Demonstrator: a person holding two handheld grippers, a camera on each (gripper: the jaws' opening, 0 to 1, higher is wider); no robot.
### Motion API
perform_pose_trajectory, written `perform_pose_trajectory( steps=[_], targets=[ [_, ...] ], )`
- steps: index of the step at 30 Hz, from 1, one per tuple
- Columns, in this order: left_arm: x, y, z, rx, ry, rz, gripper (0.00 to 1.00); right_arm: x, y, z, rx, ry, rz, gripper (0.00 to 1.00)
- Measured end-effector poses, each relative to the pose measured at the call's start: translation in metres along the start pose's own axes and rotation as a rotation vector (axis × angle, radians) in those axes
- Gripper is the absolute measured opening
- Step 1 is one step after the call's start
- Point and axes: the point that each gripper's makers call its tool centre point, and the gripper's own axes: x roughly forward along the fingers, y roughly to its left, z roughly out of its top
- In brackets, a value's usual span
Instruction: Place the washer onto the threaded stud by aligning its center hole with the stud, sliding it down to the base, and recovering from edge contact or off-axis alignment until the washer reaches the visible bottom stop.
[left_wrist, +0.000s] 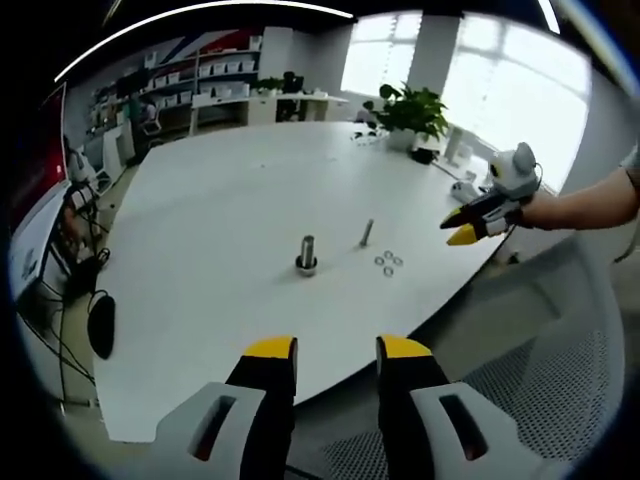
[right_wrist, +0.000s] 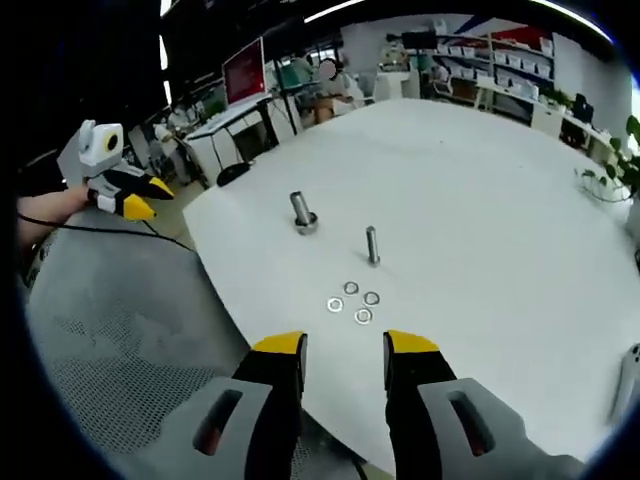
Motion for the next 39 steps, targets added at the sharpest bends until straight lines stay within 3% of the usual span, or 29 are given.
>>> perform_pose_trajectory(
  steps=[4, 8, 11, 21, 27, 33, 37, 38, 39],
  targets=[
    [-0.002, 0.003, 0.005, -0.022, -0.029, 0.018, 0.29, 0.018, -0.002, -0.014, -0.031, 0.078, 0.018, 0.31],
    [0.000, 0.002, -0.002, -0.005, 0.004, 0.018, 0.28, 0.038, -0.006, -0.022, -0.047, 0.127, 0.037, 0.30],
    [-0.001, 0.003, 0.001, -0.007, -0.009, 0.026, 0.26, 0.049, -0.011, -0.023, -0.075, 0.155, 0.037, 0.30],
    [-0.002, 0.008, 0.003, -0.026, -0.023, 0.031, 0.26, 0.073, -0.021, -0.020, -0.144, 0.178, 0.023, 0.29],
    [-0.002, 0.006, 0.003, -0.022, -0.019, 0.030, 0.25, 0.077, -0.023, -0.023, -0.207, 0.223, 0.038, 0.27],
    [-0.002, 0.007, 0.004, -0.026, -0.028, 0.030, 0.25, 0.081, -0.019, -0.020, -0.237, 0.225, 0.060, 0.26],
    [-0.003, 0.008, 0.004, -0.035, -0.034, 0.034, 0.25, 0.082, -0.021, -0.019, -0.342, 0.226, 0.054, 0.22],
    [-0.002, 0.008, 0.004, -0.033, -0.031, 0.034, 0.25, 0.083, -0.018, -0.020, -0.400, 0.225, 0.073, 0.22],
    [-0.002, 0.008, 0.004, -0.031, -0.030, 0.033, 0.25, 0.083, -0.017, -0.021, -0.389, 0.228, 0.076, 0.20]
  ],
)
